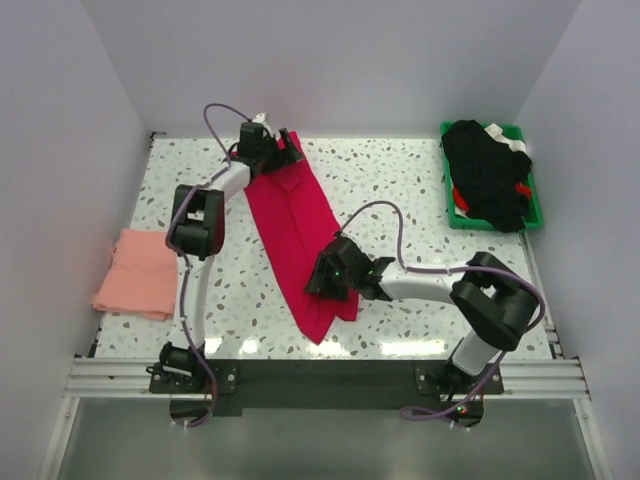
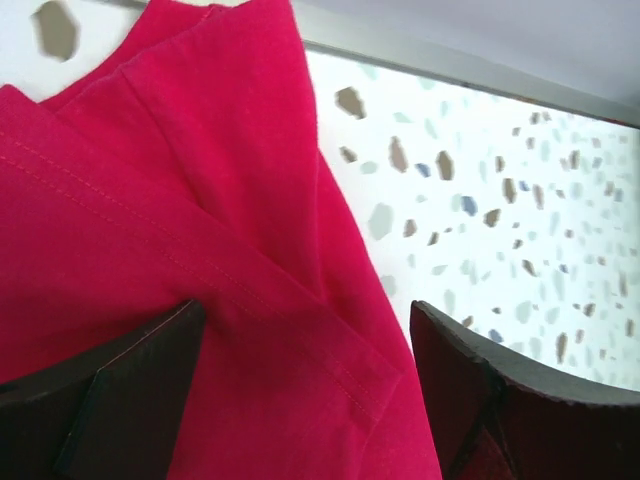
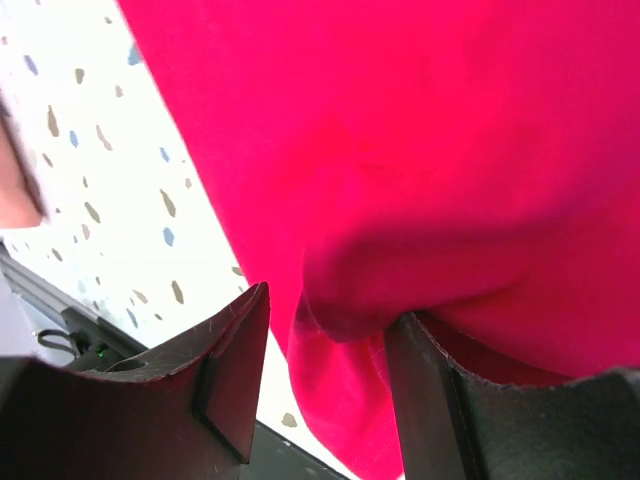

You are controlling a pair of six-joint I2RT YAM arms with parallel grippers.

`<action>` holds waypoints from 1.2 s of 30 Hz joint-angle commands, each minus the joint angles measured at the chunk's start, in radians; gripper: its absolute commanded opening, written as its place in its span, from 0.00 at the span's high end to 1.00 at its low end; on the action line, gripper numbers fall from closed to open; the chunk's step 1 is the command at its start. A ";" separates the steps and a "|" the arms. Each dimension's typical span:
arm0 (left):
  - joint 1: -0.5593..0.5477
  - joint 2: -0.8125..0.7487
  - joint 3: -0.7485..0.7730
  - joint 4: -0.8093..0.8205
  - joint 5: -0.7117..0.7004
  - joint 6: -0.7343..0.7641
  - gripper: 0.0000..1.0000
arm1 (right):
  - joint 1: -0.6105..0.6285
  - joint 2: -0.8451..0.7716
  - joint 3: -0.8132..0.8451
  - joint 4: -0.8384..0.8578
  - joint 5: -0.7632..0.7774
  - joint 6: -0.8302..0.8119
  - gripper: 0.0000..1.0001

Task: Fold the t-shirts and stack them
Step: Fold the tshirt

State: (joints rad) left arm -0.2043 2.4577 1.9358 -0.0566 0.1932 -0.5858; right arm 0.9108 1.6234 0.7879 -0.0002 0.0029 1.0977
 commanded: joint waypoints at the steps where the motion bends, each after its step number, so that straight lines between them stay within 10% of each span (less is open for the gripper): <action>1: 0.022 0.053 0.067 0.152 0.251 -0.019 0.11 | 0.000 0.006 0.089 -0.078 -0.021 -0.064 0.48; 12: 0.095 -0.074 0.152 0.196 0.358 -0.126 0.05 | -0.001 -0.302 0.065 -0.437 0.215 -0.332 0.38; 26: 0.005 -0.712 -0.833 0.069 -0.164 -0.270 0.61 | -0.053 -0.129 0.123 -0.448 0.327 -0.476 0.40; 36: -0.128 -0.953 -1.124 -0.017 -0.305 -0.257 0.62 | -0.064 -0.123 0.053 -0.455 0.371 -0.496 0.41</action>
State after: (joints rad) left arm -0.2955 1.6142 0.8501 -0.0578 -0.0319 -0.8532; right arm 0.8448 1.5043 0.8600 -0.4496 0.3260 0.6174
